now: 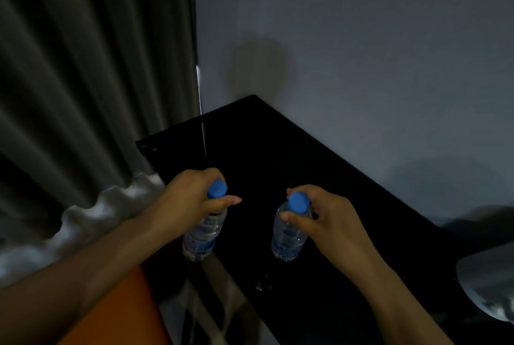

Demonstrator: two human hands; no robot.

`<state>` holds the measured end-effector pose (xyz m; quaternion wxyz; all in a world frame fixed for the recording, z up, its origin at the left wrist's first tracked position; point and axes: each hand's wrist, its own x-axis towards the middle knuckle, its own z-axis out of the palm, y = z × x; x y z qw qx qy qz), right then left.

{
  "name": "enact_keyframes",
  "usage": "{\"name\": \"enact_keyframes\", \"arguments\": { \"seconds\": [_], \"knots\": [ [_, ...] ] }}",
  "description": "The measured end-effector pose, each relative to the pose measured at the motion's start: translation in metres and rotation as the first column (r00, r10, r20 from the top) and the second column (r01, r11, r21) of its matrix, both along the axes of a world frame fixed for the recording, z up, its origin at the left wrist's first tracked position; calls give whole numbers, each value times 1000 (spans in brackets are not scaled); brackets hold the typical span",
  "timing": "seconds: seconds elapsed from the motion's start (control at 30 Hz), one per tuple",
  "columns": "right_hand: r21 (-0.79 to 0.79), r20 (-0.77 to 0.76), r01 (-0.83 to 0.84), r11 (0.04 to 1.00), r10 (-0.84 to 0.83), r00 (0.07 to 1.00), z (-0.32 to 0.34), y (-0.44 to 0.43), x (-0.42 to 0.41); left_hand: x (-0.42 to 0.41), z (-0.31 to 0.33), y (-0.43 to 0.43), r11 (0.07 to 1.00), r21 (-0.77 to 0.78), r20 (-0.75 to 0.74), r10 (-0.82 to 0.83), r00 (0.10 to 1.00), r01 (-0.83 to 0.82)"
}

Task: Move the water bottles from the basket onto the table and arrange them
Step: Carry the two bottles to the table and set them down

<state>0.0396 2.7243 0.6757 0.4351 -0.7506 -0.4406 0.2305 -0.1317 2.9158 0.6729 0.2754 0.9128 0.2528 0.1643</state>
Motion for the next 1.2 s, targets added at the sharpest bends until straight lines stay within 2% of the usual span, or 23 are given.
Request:
{"name": "enact_keyframes", "arguments": {
  "seconds": [0.17,0.33,0.6,0.83,1.0,1.2],
  "knots": [
    [-20,23,19,1000,-18,1000,-8,21,20,22,-23,35,998,-53,-19,28,999,-29],
    [-47,45,6,999,-4,999,-18,49,28,38,-44,70,988,-155,68,-14,998,24],
    [-92,13,37,995,-36,999,-32,107,32,63,-69,139,974,-217,58,-48,997,60],
    [-172,37,75,982,-69,997,-48,164,37,89,-89,196,977,-214,85,15,996,4],
    [-186,-12,73,980,-77,997,-58,196,41,100,-107,227,976,-216,107,39,993,-15],
    [-160,19,63,985,-61,998,-67,229,50,106,-125,252,943,-332,168,65,984,-6]
  ]
}}
